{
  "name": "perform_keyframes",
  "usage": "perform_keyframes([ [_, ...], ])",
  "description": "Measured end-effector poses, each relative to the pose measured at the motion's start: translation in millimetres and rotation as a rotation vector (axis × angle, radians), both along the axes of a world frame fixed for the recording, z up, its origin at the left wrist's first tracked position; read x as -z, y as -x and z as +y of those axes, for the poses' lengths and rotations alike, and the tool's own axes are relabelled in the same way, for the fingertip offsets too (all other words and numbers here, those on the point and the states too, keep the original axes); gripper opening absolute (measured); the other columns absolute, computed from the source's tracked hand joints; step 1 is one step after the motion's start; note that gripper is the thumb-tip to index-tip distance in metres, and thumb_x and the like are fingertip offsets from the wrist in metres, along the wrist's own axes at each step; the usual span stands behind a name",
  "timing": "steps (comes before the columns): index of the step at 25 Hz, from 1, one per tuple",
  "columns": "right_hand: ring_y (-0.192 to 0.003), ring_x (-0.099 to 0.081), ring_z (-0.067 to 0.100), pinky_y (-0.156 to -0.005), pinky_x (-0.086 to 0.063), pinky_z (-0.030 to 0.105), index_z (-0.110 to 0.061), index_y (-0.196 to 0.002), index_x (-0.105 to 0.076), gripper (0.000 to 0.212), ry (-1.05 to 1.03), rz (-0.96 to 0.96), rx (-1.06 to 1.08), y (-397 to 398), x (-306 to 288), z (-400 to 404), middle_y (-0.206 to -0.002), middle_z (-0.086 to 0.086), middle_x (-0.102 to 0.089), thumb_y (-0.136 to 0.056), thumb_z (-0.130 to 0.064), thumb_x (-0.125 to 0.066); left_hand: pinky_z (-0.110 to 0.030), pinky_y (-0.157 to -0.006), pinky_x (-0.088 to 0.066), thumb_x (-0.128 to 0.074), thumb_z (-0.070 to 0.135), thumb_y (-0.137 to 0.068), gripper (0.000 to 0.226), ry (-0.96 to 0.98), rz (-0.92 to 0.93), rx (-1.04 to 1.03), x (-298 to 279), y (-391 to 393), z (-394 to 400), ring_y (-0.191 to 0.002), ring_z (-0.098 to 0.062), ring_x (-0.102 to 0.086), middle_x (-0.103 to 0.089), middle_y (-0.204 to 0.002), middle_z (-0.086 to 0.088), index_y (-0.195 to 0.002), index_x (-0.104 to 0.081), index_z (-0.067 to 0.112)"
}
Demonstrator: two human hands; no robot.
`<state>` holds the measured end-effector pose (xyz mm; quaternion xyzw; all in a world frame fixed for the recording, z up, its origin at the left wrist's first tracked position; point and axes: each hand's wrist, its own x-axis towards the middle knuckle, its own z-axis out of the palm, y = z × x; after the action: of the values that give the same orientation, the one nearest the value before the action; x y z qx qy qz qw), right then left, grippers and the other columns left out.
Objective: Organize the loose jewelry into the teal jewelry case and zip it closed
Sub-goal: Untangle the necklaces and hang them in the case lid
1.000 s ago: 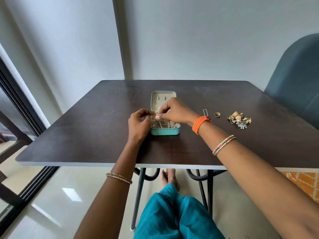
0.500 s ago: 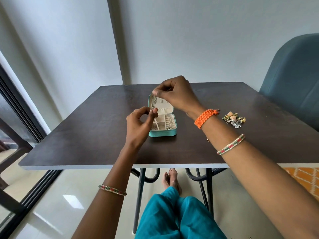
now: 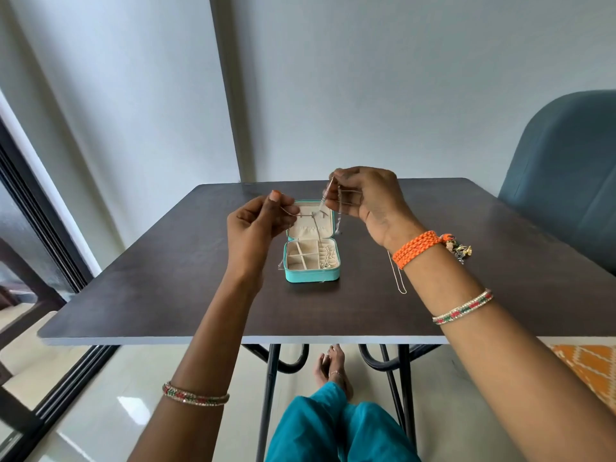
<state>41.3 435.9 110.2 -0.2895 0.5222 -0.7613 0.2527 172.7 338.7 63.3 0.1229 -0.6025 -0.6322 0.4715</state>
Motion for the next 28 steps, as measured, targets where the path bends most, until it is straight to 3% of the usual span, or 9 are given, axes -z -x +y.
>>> perform_keyframes([
  [5,-0.042,-0.051,0.009,-0.043,-0.046,0.021,-0.011,-0.077,-0.059,0.016,0.024,-0.017,-0.019,2.8,-4.2,8.2,-0.059,0.001,-0.054,-0.093,-0.011,-0.054,-0.018,-0.049,-0.045,-0.048,0.025,-0.098,0.023,-0.274,0.158,0.022,-26.2,-9.7,8.6,-0.050,-0.003,-0.046,-0.061,-0.063,0.008,-0.081,-0.062,0.015],
  [9,-0.043,-0.033,0.005,-0.039,-0.031,0.016,-0.013,-0.081,-0.066,0.009,-0.001,0.136,-0.042,0.1,-3.0,9.8,-0.063,0.000,-0.048,-0.089,-0.014,-0.062,-0.017,-0.040,-0.028,-0.050,0.030,-0.097,0.025,-0.195,-0.019,-0.125,-25.0,-8.4,14.5,-0.047,-0.005,-0.037,-0.064,-0.067,0.009,-0.082,-0.067,0.019],
  [13,-0.042,-0.029,0.007,-0.037,-0.025,0.015,-0.013,-0.087,-0.070,0.006,-0.052,0.355,-0.183,-7.4,-8.6,11.8,-0.065,0.004,-0.054,-0.087,-0.016,-0.066,-0.030,-0.056,-0.045,-0.048,0.040,-0.094,0.039,0.328,-0.499,-0.562,-7.9,-5.3,18.0,-0.049,-0.008,-0.056,-0.064,-0.055,0.006,-0.068,-0.069,0.019],
  [15,-0.042,-0.029,0.008,-0.037,-0.024,0.015,-0.010,-0.091,-0.071,0.009,-0.099,0.474,-0.246,-11.7,-14.6,13.3,-0.063,0.005,-0.055,-0.087,-0.015,-0.066,-0.037,-0.063,-0.051,-0.044,0.047,-0.094,0.043,0.501,-0.546,-0.684,-8.4,-5.7,28.1,-0.054,-0.017,-0.061,-0.065,-0.058,0.004,-0.074,-0.070,0.019],
  [17,-0.042,-0.030,0.007,-0.038,-0.023,0.016,-0.010,-0.092,-0.072,0.010,-0.131,0.583,-0.276,-16.6,-20.1,13.5,-0.061,0.004,-0.055,-0.087,-0.016,-0.066,-0.035,-0.060,-0.047,-0.041,0.045,-0.096,0.043,0.454,-0.492,-0.627,-15.1,-5.9,35.7,-0.055,-0.020,-0.056,-0.059,-0.053,0.005,-0.077,-0.069,0.020],
  [19,-0.042,-0.035,0.004,-0.039,-0.025,0.016,-0.010,-0.090,-0.072,0.009,-0.121,0.656,-0.276,-20.5,-24.7,11.9,-0.062,0.004,-0.057,-0.088,-0.015,-0.065,-0.030,-0.056,-0.044,-0.041,0.036,-0.099,0.040,0.242,-0.371,-0.339,-23.3,-5.2,36.1,-0.057,-0.017,-0.054,-0.056,-0.053,0.006,-0.074,-0.068,0.021],
  [23,-0.049,-0.048,-0.001,-0.048,-0.035,0.013,-0.007,-0.095,-0.071,0.013,-0.114,0.724,-0.248,-18.1,-29.7,10.5,-0.072,-0.003,-0.067,-0.091,-0.006,-0.059,-0.024,-0.080,-0.050,-0.041,0.024,-0.099,0.036,-0.123,-0.156,0.266,-37.0,-11.1,36.5,-0.073,-0.011,-0.064,-0.062,-0.076,-0.006,-0.069,-0.057,0.014],
  [26,-0.059,-0.048,0.003,-0.058,-0.043,0.018,-0.005,-0.100,-0.070,0.019,-0.077,0.685,-0.268,-11.0,-27.3,14.0,-0.079,-0.009,-0.070,-0.089,0.004,-0.057,-0.024,-0.051,-0.045,-0.044,0.024,-0.097,0.038,-0.278,-0.010,0.338,-41.7,-18.5,34.4,-0.041,-0.008,-0.036,-0.034,-0.048,0.004,-0.060,-0.046,0.016],
  [28,-0.058,-0.051,0.008,-0.061,-0.048,0.020,-0.006,-0.099,-0.070,0.021,-0.047,0.661,-0.249,-8.1,-26.9,15.3,-0.088,-0.001,-0.071,-0.086,0.007,-0.060,-0.027,-0.055,-0.034,-0.049,0.028,-0.095,0.036,-0.194,-0.050,0.212,-44.8,-23.4,28.7,-0.041,-0.008,-0.025,-0.026,-0.044,0.008,-0.060,-0.049,0.018],
])
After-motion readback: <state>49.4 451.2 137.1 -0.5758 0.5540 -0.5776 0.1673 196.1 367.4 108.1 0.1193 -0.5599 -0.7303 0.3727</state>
